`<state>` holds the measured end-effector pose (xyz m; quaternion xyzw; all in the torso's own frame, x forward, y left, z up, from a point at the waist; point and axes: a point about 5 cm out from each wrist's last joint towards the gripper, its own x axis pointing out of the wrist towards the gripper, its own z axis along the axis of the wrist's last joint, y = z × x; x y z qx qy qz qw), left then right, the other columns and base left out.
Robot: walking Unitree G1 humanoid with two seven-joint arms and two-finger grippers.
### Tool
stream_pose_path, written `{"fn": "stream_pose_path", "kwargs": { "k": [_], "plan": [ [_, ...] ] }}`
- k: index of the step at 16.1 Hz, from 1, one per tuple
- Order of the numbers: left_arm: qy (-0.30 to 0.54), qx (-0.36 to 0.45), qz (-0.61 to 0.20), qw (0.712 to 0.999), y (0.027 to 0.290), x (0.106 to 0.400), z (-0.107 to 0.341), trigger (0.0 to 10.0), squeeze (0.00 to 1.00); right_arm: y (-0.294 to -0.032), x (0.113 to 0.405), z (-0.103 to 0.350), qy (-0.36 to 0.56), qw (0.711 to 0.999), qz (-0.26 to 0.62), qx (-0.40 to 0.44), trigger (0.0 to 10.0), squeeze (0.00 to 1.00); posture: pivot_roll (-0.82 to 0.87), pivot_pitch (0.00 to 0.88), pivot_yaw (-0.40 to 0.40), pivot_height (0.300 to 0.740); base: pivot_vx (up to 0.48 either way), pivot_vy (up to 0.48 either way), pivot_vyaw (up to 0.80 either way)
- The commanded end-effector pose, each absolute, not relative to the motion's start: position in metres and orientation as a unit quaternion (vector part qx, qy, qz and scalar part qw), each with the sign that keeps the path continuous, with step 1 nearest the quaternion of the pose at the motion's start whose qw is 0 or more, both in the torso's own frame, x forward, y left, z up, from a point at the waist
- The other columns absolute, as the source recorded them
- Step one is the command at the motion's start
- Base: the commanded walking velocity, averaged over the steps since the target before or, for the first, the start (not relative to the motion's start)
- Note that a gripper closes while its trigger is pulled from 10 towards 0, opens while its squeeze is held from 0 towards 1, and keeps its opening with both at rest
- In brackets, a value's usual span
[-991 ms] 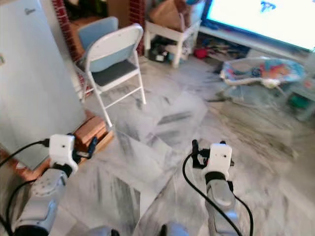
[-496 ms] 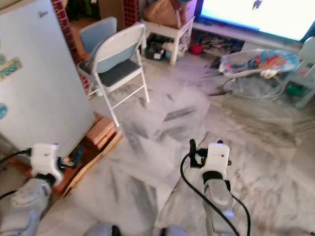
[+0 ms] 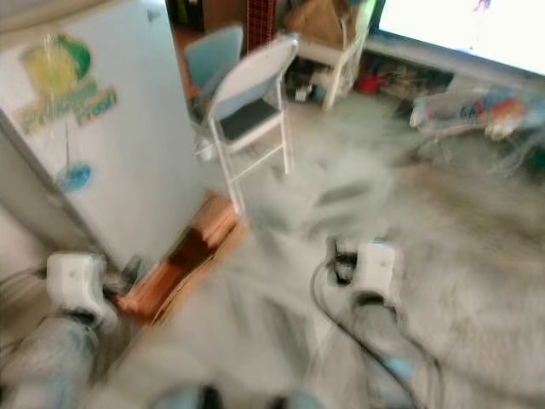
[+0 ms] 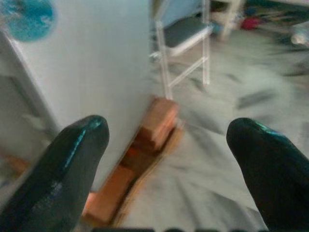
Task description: Restocking fridge
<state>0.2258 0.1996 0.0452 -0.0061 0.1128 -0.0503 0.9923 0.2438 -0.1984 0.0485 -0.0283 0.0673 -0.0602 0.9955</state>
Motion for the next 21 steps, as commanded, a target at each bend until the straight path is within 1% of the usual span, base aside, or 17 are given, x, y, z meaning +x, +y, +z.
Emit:
{"fn": "stream_pose_path", "kwargs": {
  "k": [1,4,8,9,13,17,19,21],
  "plan": [
    [0.121,0.005,-0.038,0.992,0.206,0.224,0.045,10.0,0.0,-0.196,0.244,0.049,0.066,0.996,-0.059,-0.022,10.0,0.0,0.09,0.057,-0.049,0.74,0.0,0.461,0.0],
    [0.111,0.015,-0.041,0.993,0.199,0.229,0.048,10.0,0.0,-0.199,0.242,0.049,0.068,0.995,-0.062,-0.024,10.0,0.0,0.09,0.057,-0.05,0.74,0.0,0.459,-0.47],
    [0.097,0.02,-0.065,0.993,0.183,0.235,0.051,10.0,0.0,-0.197,0.243,0.05,0.066,0.996,-0.059,-0.024,10.0,0.0,0.08,0.065,-0.054,0.74,0.0,0.423,-0.8],
    [0.098,0.019,-0.065,0.993,0.181,0.234,0.051,10.0,0.0,-0.197,0.243,0.05,0.066,0.996,-0.059,-0.025,10.0,0.0,0.08,0.068,-0.055,0.74,0.281,0.311,-0.54],
    [0.099,0.015,-0.067,0.993,0.178,0.232,0.049,10.0,0.0,-0.198,0.242,0.051,0.065,0.996,-0.056,-0.029,10.0,0.0,0.08,0.074,-0.063,0.74,0.277,0.332,0.0],
    [0.099,0.012,-0.057,0.993,0.176,0.231,0.048,10.0,0.0,-0.197,0.242,0.05,0.067,0.996,-0.053,-0.03,10.0,0.0,0.09,0.081,-0.071,0.74,0.0,0.44,0.0],
    [0.085,0.005,-0.05,0.995,0.175,0.232,0.05,10.0,0.0,-0.197,0.243,0.051,0.066,0.996,-0.052,-0.031,10.0,0.0,0.09,0.082,-0.074,0.74,0.0,0.431,0.0],
    [0.071,0.001,-0.04,0.997,0.175,0.233,0.052,10.0,0.0,-0.197,0.242,0.05,0.067,0.996,-0.051,-0.033,10.0,0.0,0.09,0.084,-0.078,0.74,0.0,0.0,0.0]
  ]
}}
